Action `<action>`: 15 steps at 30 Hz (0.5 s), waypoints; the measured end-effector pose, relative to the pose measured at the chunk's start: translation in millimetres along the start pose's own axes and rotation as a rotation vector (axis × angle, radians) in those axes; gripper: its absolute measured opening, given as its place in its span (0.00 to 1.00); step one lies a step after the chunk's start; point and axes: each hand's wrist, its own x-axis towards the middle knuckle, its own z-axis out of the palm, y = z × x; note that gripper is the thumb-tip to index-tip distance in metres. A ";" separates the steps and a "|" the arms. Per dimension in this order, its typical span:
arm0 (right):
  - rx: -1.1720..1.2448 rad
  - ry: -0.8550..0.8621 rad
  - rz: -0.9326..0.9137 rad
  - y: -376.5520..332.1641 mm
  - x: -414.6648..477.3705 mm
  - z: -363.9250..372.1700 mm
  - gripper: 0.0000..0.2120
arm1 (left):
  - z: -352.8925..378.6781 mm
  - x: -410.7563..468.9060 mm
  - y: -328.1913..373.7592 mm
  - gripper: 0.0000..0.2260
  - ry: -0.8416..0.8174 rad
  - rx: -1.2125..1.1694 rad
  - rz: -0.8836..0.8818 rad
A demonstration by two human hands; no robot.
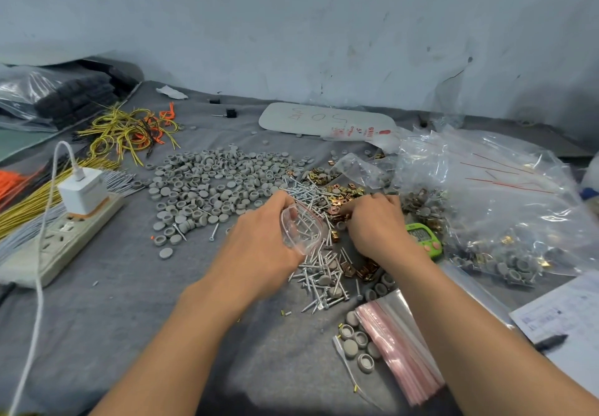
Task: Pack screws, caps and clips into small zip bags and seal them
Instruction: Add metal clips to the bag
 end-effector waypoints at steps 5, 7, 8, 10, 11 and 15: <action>0.025 -0.084 -0.017 -0.3 9.1 2.9 0.15 | -0.1 3.4 -2.6 0.15 0.006 0.040 0.004; 0.008 -0.092 -0.025 -0.8 8.1 1.7 0.13 | -0.8 3.1 -4.0 0.14 0.009 0.058 0.006; -0.005 -0.090 -0.032 -1.4 6.4 1.4 0.12 | -1.2 2.7 -4.8 0.14 0.011 0.060 0.003; -0.027 -0.080 -0.048 -3.2 0.5 0.3 0.11 | -2.4 1.2 -6.5 0.13 0.015 0.053 0.000; -0.040 -0.072 -0.057 -4.3 -3.0 -1.3 0.11 | -3.1 0.3 -7.1 0.14 0.017 0.050 -0.003; 0.008 -0.015 -0.013 -2.7 -16.8 -15.1 0.10 | -5.7 -1.5 -9.1 0.15 0.024 0.028 -0.009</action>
